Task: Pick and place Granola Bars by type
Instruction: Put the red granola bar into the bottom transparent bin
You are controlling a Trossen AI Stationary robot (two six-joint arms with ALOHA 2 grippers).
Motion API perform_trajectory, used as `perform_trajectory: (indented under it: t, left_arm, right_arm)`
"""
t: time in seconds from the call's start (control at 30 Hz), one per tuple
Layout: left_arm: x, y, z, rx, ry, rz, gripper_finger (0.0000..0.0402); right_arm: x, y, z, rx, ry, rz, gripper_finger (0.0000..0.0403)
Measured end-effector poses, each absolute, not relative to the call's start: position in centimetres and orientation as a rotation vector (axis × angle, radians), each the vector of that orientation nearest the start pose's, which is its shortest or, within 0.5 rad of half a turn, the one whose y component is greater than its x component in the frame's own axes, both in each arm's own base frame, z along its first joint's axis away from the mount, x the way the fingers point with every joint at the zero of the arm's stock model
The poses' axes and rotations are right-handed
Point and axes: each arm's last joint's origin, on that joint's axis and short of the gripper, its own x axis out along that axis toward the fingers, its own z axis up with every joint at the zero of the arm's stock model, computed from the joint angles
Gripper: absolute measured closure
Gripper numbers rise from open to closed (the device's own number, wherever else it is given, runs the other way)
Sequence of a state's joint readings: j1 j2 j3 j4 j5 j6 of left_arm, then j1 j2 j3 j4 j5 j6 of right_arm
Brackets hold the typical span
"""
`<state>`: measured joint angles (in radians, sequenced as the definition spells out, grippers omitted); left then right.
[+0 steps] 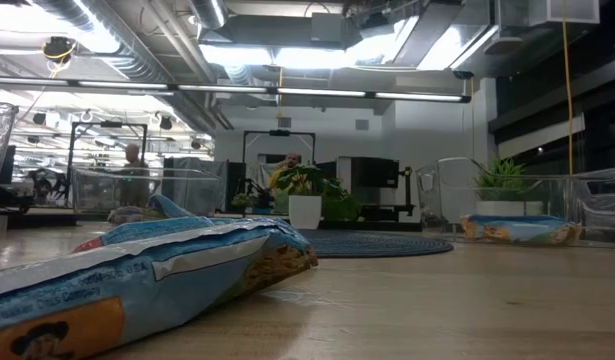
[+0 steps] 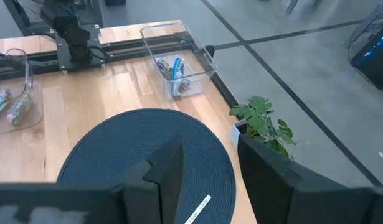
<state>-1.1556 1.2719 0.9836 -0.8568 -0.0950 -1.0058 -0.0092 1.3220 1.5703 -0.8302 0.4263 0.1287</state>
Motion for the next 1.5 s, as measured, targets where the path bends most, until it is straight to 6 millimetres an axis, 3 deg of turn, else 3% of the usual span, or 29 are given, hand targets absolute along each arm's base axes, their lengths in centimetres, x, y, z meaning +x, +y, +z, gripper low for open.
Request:
perform_trajectory:
  t: [1.03, 1.5]
  left_arm:
    - [9.92, -22.06, 24.96, -0.208, 1.291, -0.310, 0.0369]
    - [9.92, -22.06, 24.96, -0.214, 1.292, -0.305, 0.0300]
  right_arm:
    - [25.64, -1.43, 42.62, 0.025, 0.537, -0.463, 0.0248]
    - [25.64, -1.40, 42.61, 0.028, 0.538, -0.456, 0.0248]
